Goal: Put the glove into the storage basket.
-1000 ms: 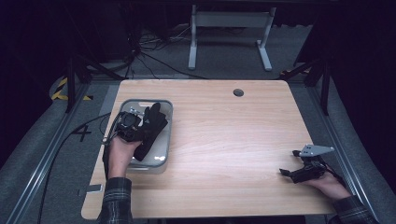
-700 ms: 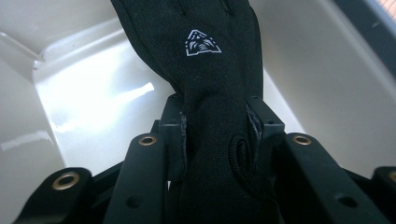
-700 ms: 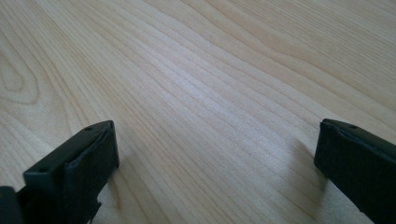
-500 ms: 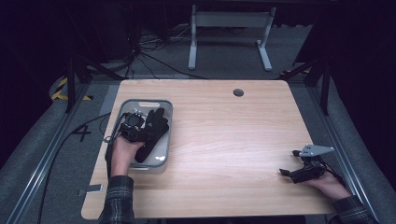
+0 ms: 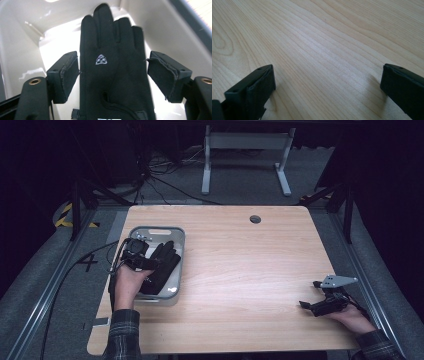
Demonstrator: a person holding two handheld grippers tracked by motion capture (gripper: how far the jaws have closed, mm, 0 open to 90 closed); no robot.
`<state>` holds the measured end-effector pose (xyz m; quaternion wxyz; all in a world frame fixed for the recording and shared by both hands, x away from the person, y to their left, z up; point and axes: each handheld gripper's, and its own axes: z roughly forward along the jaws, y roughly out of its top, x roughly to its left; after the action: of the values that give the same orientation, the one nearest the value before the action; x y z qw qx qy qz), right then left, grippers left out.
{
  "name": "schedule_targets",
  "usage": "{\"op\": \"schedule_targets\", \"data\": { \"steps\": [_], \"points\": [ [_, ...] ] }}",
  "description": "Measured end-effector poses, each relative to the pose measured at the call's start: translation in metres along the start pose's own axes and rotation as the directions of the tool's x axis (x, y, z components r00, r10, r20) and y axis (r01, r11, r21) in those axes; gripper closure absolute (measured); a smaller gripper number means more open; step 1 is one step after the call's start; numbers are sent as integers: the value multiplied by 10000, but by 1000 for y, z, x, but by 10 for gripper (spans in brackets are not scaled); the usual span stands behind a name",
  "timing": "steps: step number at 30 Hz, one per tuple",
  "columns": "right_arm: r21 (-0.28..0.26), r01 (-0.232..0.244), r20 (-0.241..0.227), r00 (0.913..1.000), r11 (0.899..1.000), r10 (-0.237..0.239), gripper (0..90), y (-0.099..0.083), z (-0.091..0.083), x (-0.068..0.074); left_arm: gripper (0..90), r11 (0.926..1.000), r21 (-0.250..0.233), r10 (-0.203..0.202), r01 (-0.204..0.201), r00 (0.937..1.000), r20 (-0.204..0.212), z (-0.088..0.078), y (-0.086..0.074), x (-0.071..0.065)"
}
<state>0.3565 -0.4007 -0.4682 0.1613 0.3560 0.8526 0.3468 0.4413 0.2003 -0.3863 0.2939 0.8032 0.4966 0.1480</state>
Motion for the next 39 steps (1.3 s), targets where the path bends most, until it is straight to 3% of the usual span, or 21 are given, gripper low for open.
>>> {"op": "schedule_targets", "data": {
  "steps": [9,23,30,31,39],
  "points": [
    [5,-14,4,10000,10000,14,1,0,0,0,223,9986,-493,219,-188,9977,634,-7,11,-20],
    [-1,-2,1,10000,10000,2,1,0,0,0,209,9886,-1295,935,-772,9877,1250,-13,30,-69],
    [0,-1,1,10000,10000,1,1,0,0,0,196,9820,-1476,1406,-1179,9779,1545,-7,37,-99],
    [-2,-6,0,10000,10000,6,1,0,0,0,183,9800,-1446,1596,-1365,9736,1631,-4,38,-108],
    [6,-9,-1,10000,10000,9,1,0,0,0,141,9734,-1536,1988,-1700,9600,1971,7,37,-139]
  ]
}}
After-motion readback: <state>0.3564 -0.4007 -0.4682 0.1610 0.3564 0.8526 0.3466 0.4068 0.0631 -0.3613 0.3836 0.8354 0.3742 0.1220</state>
